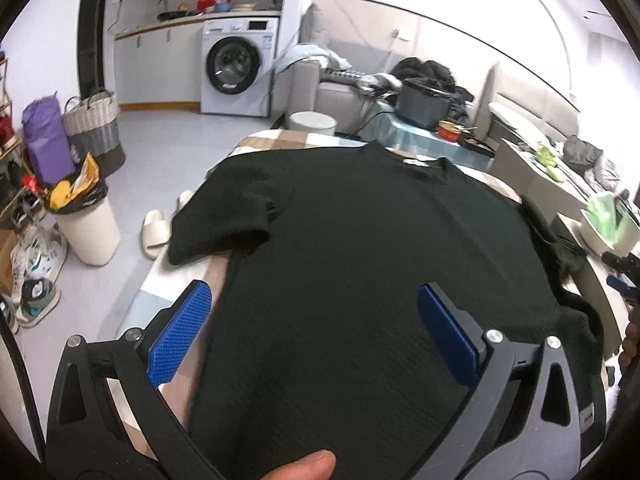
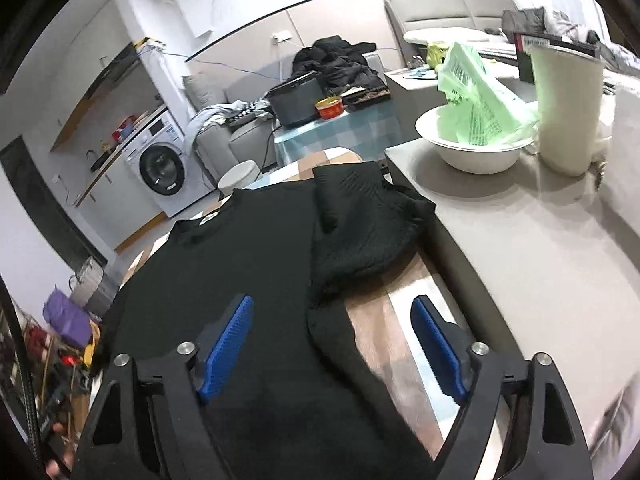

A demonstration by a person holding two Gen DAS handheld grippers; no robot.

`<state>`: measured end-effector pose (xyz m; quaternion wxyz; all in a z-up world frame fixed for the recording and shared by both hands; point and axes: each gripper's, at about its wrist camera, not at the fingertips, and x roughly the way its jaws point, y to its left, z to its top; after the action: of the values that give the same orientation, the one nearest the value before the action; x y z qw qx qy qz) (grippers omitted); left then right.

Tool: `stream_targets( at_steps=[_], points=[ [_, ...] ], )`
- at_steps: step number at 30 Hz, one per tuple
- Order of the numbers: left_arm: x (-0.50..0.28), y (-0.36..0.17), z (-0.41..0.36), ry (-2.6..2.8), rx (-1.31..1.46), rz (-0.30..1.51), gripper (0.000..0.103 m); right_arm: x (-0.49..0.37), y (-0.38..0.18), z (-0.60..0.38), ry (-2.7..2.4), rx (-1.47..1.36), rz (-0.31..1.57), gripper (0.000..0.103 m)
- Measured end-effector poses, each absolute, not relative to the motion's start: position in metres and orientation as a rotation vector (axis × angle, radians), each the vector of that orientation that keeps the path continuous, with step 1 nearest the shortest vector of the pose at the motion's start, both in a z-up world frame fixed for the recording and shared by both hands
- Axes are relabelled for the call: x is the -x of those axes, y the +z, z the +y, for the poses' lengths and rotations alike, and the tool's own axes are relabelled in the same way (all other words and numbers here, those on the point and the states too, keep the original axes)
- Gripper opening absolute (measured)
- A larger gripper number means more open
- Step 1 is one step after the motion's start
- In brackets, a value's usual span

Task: Fold small clothes

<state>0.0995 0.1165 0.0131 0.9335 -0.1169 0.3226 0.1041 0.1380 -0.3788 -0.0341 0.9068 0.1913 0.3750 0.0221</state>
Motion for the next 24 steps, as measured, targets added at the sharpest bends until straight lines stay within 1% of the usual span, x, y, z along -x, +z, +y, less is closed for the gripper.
stream_targets(
  at_steps=[4,10,13,14,16,17,18,20,24],
  points=[
    [-0.109,0.003,0.152,0.285,0.299,0.683,0.102,-0.162,-0.045,-0.378,0.014,-0.396,0.809,0.077],
    [-0.119,-0.012,0.211,0.363,0.451,0.719,0.101,-0.187,-0.052,-0.375,0.011,-0.394,0.837,0.077],
    [-0.125,-0.019,0.231,0.372,0.479,0.736,0.093,-0.195,-0.054,-0.376,-0.007,-0.408,0.851,0.077],
    [-0.127,-0.021,0.234,0.372,0.486,0.745,0.088,-0.196,-0.054,-0.375,-0.017,-0.396,0.848,0.077],
    [-0.134,-0.025,0.24,0.359,0.503,0.762,0.087,-0.199,-0.051,-0.372,-0.024,-0.376,0.836,0.077],
    [-0.138,-0.027,0.243,0.346,0.507,0.769,0.084,-0.2,-0.051,-0.372,-0.027,-0.376,0.837,0.077],
    [-0.142,-0.029,0.242,0.337,0.51,0.776,0.079,-0.202,-0.051,-0.372,-0.025,-0.379,0.838,0.077],
    [-0.152,-0.033,0.238,0.31,0.528,0.796,0.075,-0.205,-0.052,-0.372,-0.027,-0.392,0.848,0.077],
    [-0.169,-0.045,0.245,0.276,0.623,0.821,0.075,-0.209,-0.054,-0.37,-0.021,-0.385,0.846,0.077]
  ],
)
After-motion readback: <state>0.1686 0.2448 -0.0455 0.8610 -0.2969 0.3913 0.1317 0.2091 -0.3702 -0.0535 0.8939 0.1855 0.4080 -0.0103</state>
